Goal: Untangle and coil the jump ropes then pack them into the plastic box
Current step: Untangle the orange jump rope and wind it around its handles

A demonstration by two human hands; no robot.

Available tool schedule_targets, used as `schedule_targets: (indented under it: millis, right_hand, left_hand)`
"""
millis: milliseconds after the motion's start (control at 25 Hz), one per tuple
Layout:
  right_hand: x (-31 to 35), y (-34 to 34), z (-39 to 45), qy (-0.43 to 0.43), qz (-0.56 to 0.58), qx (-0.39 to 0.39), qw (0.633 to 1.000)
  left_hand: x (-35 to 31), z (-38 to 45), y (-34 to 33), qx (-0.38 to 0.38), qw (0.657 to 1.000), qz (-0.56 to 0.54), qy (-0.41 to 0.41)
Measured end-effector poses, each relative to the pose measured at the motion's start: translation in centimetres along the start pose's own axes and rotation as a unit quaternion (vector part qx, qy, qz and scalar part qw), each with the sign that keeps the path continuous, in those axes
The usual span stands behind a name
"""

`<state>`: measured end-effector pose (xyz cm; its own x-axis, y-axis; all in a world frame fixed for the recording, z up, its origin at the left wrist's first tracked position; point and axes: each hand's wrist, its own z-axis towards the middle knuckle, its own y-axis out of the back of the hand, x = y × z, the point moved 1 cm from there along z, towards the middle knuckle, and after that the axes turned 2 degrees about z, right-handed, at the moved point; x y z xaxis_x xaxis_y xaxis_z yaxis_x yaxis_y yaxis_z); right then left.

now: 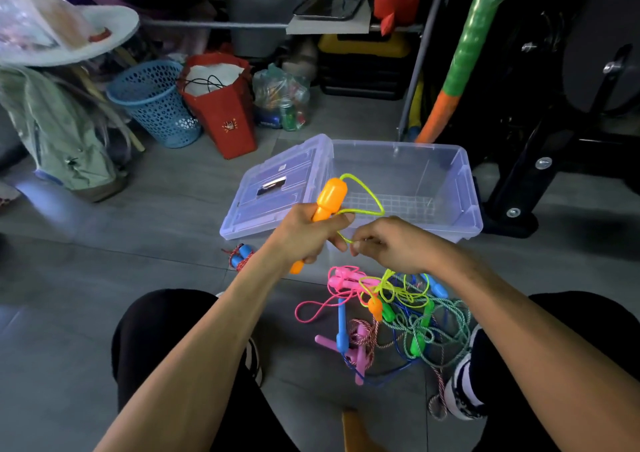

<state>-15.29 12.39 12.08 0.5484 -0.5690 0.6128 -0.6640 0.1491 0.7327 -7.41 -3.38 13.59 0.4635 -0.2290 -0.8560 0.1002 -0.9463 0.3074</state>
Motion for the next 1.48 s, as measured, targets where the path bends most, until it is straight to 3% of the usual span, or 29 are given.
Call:
schedule_targets:
  millis: [120,320,400,520,640,760,800,880,960,1080,1120,1200,1360,1400,1480]
  right_hand:
    - [0.0,0.9,0.0,-0.013,0.03,-0.033,0.999]
    - [-0.8,2.0,-0.3,-0.02,0.164,-0.089,0.982]
    - [-1.6,1.7,-0.1,-0.027,0.104,-0.076,0.991]
    - [-2.6,1.0,-0.1,-0.059,0.019,0.009,0.998]
    - [-2.2,1.6,-0.3,-0.034,0.029,-0.067,0.997]
    - [-1.3,2.6,-0.6,0.006,0.053,-0.161,0.985]
    - [-1.2,2.8,-0.6,0.006,0.053,-0.163,0.985]
    - [-1.2,2.5,-0.5,-0.004,0.031,-0.142,0.989]
    - [-1.0,1.8,-0.3,0.0,0.011,-0.116,0.993]
    - [0.0,1.4,-0.2,0.022,0.045,-0.114,0.992]
    - [0.2,1.5,-0.2,0.024,0.061,-0.122,0.99]
    - [0.0,1.5,-0.5,0.014,0.101,-0.131,0.986]
    - [-2.6,1.6,-1.0,-0.054,0.076,-0.094,0.991]
    - [-3.1,1.7,-1.1,-0.069,0.047,-0.077,0.994]
    - [-3.5,1.8,-1.3,-0.075,0.03,-0.075,0.994]
  left_hand:
    - [0.1,0.5,0.1,0.016,1.0,0.017,0.008]
    - [-0.2,1.0,0.9,-0.043,0.991,-0.126,-0.024]
    - [-0.1,1.3,1.3,-0.083,0.972,-0.221,-0.013]
    - [0.7,2.0,2.6,-0.148,0.924,-0.353,0.022]
    - [1.6,1.9,2.8,-0.162,0.945,-0.269,0.089]
    - [1.8,1.4,2.2,-0.175,0.975,-0.061,0.126]
    - [1.7,1.1,2.2,-0.202,0.973,-0.013,0.113]
    - [1.2,0.7,2.0,-0.218,0.975,-0.027,0.047]
    - [0.3,0.0,1.2,-0.161,0.986,-0.035,-0.026]
    - [-0.1,-0.4,-0.5,-0.067,0.995,0.059,-0.045]
    - [-0.1,-0.2,-0.8,-0.055,0.996,0.053,-0.038]
    - [0.1,0.5,-0.7,-0.091,0.993,-0.066,-0.031]
    - [0.7,1.8,2.0,-0.218,0.934,-0.284,0.0]
    - [1.1,2.1,2.6,-0.222,0.933,-0.282,0.025]
    - [1.7,2.3,2.9,-0.198,0.97,-0.117,0.075]
